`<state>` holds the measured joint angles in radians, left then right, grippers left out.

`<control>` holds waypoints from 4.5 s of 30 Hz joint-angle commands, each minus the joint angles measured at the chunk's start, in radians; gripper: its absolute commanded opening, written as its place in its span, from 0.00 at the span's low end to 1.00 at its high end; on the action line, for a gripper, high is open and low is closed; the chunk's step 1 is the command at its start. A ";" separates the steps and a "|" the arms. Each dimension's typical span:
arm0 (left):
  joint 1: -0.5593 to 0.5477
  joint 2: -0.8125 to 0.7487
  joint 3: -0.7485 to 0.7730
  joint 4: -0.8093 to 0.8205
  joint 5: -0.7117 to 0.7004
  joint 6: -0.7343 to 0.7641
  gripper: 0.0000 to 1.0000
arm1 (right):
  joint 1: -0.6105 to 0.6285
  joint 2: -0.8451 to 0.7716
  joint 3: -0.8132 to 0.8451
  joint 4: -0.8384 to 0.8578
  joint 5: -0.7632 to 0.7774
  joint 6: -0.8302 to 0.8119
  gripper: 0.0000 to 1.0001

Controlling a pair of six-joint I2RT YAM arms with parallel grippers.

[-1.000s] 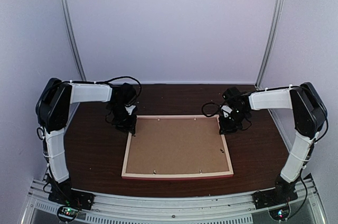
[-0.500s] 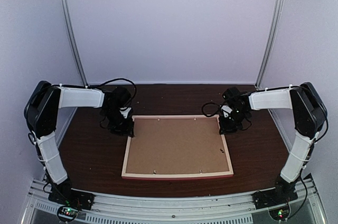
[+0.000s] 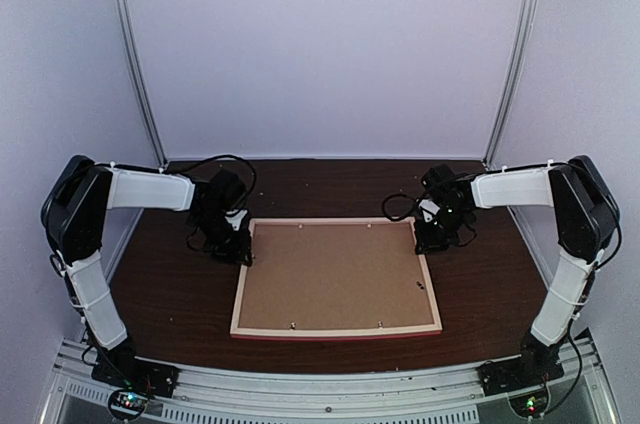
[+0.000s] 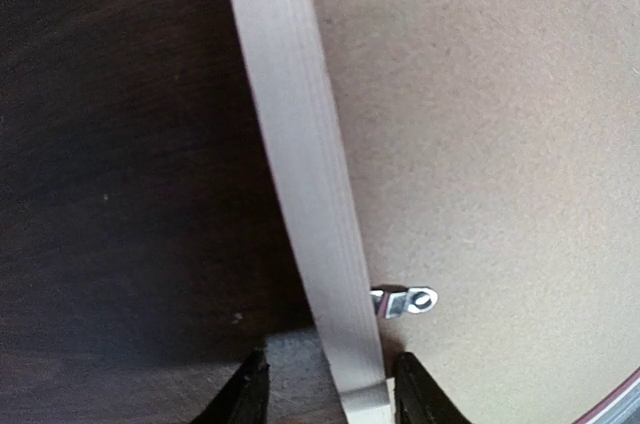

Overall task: Put the photo into the frame
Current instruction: Press the fastener onto the backboard, then pick up the photo frame from the center of the board.

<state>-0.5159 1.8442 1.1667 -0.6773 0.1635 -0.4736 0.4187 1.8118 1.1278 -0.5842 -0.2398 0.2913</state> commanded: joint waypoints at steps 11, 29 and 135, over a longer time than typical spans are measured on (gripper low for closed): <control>-0.040 -0.001 -0.038 0.028 -0.001 -0.074 0.22 | 0.009 0.043 -0.041 -0.021 -0.012 -0.038 0.27; -0.070 -0.006 -0.042 0.043 -0.074 -0.168 0.17 | 0.010 -0.029 -0.026 -0.038 -0.044 -0.020 0.50; -0.072 -0.030 0.014 0.018 -0.126 -0.142 0.32 | 0.057 -0.329 -0.431 0.029 -0.172 0.131 0.30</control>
<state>-0.5781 1.8267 1.1572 -0.6655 0.0547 -0.6334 0.4671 1.4750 0.7212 -0.5762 -0.4271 0.3954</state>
